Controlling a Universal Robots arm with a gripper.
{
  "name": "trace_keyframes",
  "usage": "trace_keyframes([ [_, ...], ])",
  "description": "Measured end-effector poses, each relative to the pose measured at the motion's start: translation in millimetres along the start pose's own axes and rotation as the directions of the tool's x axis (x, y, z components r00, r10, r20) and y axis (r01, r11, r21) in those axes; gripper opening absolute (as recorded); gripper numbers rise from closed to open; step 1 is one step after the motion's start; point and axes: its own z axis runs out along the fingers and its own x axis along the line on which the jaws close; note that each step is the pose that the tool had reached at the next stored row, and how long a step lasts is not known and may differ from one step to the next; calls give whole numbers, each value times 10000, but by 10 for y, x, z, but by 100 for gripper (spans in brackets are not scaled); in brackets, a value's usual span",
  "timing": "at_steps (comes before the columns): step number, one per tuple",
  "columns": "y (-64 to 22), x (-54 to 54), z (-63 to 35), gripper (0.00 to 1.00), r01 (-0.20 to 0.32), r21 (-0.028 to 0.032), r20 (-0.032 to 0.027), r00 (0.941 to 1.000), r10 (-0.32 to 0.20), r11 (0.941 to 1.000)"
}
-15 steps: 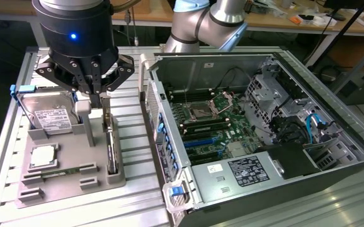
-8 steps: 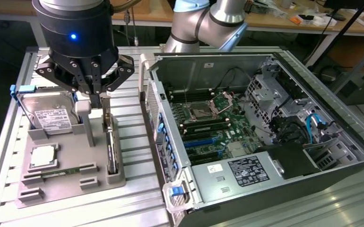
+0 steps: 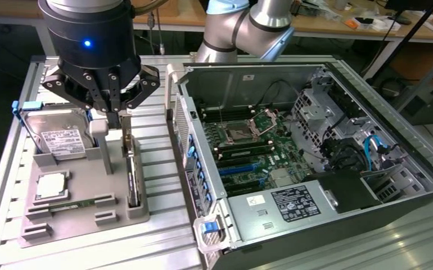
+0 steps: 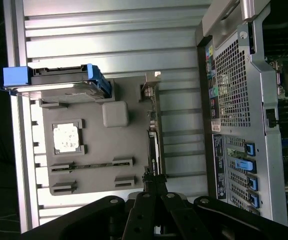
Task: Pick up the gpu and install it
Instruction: 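Pick up the gpu and move the gpu toward the slot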
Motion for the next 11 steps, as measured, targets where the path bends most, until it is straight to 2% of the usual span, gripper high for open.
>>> trace_keyframes([
  [2,0,0,0,11,0,0,0,10000,0,10000],
  [6,0,0,0,36,0,0,0,10000,0,10000],
  [7,0,0,0,36,0,0,0,10000,0,10000],
  [10,0,0,0,54,0,0,0,10000,0,10000],
  [11,0,0,0,54,0,1,0,10000,0,10000],
])
